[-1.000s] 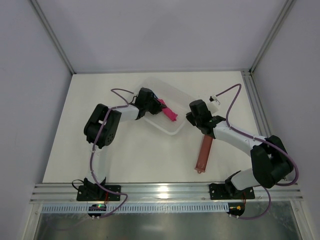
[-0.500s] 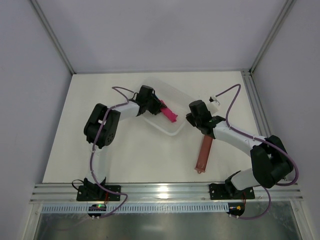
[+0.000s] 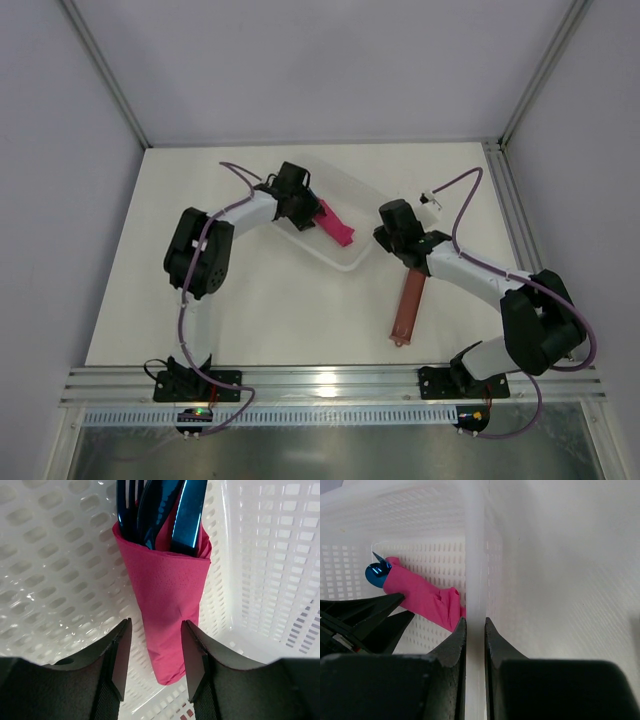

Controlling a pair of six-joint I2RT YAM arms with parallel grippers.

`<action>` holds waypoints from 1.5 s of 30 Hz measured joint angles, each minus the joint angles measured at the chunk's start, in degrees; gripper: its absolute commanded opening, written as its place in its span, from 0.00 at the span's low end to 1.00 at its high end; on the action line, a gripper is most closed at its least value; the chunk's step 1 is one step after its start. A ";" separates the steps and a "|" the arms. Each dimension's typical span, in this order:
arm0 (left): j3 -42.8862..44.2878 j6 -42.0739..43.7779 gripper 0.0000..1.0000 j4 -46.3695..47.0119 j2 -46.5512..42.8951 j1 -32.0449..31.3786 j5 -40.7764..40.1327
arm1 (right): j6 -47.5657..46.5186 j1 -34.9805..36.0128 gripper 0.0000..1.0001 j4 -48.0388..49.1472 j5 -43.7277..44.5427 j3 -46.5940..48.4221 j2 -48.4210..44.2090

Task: Place the utensils on the paper napkin and roll it up
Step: Place the napkin in the container, then move the container to the center of the board, then reset both arms

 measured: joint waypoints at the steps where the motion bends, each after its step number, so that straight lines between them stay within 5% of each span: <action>1: 0.26 0.13 0.49 -0.66 -0.22 0.00 -0.07 | 0.00 -0.22 0.04 0.00 0.02 0.00 0.11; 16: -0.26 6.19 0.56 4.33 -12.07 -0.15 6.34 | -2.23 -16.81 0.04 2.80 -1.11 -1.95 -0.61; 23: -9.18 10.51 0.59 6.29 -23.50 -1.20 8.85 | -4.11 -23.61 0.05 2.91 0.66 -5.86 -5.25; 32: -19.54 15.41 0.62 4.92 -34.88 -1.51 10.56 | -8.70 -24.81 0.63 -0.85 1.88 -5.60 -6.38; 33: -20.26 16.24 0.63 4.24 -36.70 -1.51 10.54 | -9.68 -25.09 0.76 -2.19 2.01 -5.11 -6.78; 35: -21.42 17.59 0.76 3.43 -40.48 -1.51 10.49 | -11.54 -25.53 0.82 -5.07 1.84 -3.67 -7.74; 37: -22.01 18.62 0.97 2.32 -44.28 -1.51 10.51 | -13.60 -25.75 0.99 -8.44 1.33 -1.27 -9.27; 45: -22.29 22.97 1.00 -2.43 -55.84 -1.51 10.73 | -24.72 -25.92 1.00 -18.91 -9.38 6.69 -23.10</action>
